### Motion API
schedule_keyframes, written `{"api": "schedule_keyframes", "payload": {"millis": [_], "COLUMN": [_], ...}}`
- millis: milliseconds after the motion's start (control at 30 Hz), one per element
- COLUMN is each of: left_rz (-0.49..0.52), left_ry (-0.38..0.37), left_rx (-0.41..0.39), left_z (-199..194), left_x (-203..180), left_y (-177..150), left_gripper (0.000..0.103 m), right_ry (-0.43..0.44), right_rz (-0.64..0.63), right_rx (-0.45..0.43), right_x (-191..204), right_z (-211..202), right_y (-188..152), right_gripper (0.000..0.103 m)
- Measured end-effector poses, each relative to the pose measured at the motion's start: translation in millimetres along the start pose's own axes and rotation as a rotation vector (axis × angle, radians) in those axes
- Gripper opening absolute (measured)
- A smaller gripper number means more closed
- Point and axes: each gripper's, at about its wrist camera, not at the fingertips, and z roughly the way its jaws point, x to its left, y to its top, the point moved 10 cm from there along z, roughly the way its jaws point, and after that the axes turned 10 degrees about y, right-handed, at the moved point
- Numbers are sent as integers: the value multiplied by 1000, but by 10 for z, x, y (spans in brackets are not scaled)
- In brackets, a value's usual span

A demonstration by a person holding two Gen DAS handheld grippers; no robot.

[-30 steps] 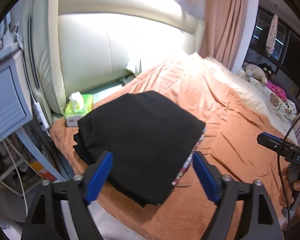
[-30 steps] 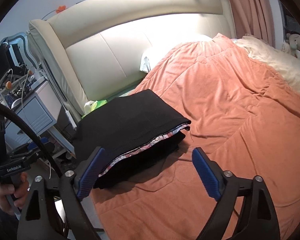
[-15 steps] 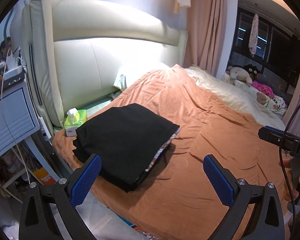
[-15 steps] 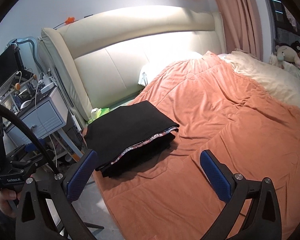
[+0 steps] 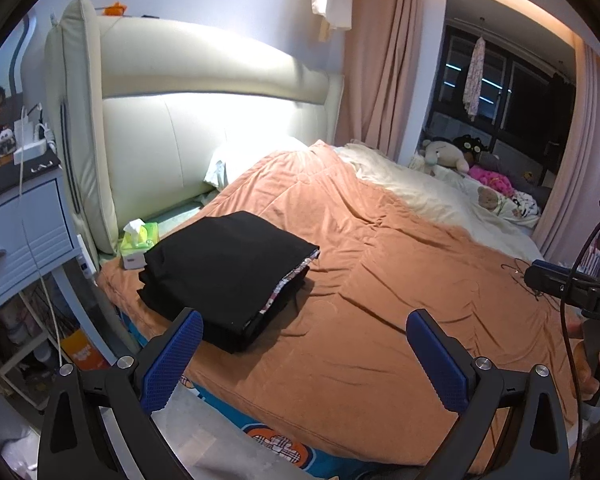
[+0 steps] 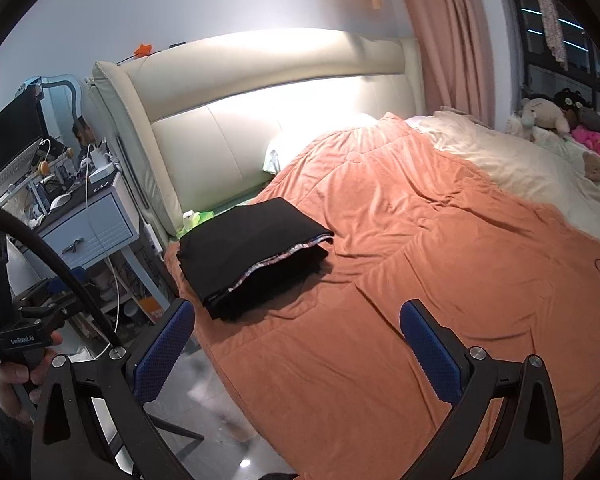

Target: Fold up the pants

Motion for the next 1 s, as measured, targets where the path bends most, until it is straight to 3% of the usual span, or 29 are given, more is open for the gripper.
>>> {"api": "schedule_keyframes", "payload": {"millis": [333,600,1000], "left_rz": [32,56,101], "left_ry": [-32,-34,-27], "left_rx": [-48,-103,-129], "left_z": [-641,-1121,-1660], "left_x": [-7,-41,-95], "left_y": [-328,-599,-1034], "left_gripper": [103,103,103], "right_ry": [-87,-130,-198], "right_rz": [75,20,4], "right_rx": [-27,-24,-84], "right_x": [335,652,1045], "right_z": [-722,-1097,-1709], "right_y": [-348,-669,-1314], "right_gripper": [103,103,103]}}
